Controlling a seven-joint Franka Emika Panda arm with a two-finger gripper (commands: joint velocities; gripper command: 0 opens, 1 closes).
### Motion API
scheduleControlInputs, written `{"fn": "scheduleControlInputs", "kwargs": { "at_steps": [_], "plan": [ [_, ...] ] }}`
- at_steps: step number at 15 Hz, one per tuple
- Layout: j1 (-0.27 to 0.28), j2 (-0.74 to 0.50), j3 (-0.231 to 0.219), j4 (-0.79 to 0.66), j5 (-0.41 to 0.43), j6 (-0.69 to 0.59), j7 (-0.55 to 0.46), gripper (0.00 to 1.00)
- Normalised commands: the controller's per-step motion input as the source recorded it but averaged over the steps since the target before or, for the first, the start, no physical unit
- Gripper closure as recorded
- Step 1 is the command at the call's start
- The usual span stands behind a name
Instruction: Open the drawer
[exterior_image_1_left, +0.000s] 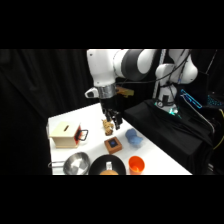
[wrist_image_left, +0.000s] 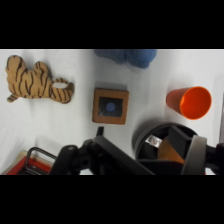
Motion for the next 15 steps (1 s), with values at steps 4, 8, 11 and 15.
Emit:
{"fn": "scheduleControlInputs", "kwargs": {
  "at_steps": [4,8,11,15],
  "plan": [
    [-0.029,0.04,-0.001,0.06,-0.048,0.02,0.08,0.0],
    [-0.069,0.07,-0.059,0.16,-0.094,0.05,0.14,0.0],
    [-0.09,0.0,-0.084,0.13,-0.122,0.03,0.15,0.0],
    [-0.091,0.06,-0.09,0.13,-0.133,0.16,0.2,0.0]
  ]
}}
